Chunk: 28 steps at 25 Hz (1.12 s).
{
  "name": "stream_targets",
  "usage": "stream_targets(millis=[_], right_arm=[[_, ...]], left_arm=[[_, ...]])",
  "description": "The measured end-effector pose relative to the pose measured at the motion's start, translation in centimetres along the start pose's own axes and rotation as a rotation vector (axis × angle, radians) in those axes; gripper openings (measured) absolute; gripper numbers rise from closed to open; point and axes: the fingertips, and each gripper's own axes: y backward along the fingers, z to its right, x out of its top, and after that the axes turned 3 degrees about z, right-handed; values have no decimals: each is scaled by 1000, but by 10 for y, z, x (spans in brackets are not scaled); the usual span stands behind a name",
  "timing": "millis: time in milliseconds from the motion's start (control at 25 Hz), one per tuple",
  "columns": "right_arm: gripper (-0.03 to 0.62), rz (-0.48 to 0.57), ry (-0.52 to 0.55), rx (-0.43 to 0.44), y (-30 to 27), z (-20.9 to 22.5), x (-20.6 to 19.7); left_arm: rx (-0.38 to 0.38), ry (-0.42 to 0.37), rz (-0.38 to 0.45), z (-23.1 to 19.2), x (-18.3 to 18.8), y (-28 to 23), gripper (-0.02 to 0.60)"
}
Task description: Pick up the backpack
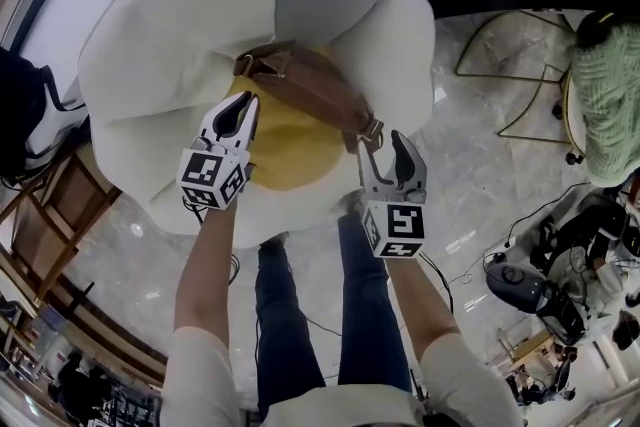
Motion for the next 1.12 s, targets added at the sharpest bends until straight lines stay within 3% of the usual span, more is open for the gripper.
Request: stream_targets(millis=[160,240,520,680,920,1120], right_arm=[[248,-26,-7,23,-7,4,-7],[256,-33,-3,32,-11,4,-9],[287,-68,5,92,-28,2,-22],[288,-90,4,118,-37,2,-31],[288,-122,16,148,-53,-4,-42],[280,-124,39,121,-60,-4,-46]], left_arm=[[25,30,-29,-10,-13,-8,60],[41,51,-38,-14,-19,-12,233],[14,75,-82,-28,-37,-27,303],[-74,80,-122,-29,-43,-41,314],[-131,40,-181,-32,-50,-60,314],[-161,38,-119,-21,-44,-71,313]])
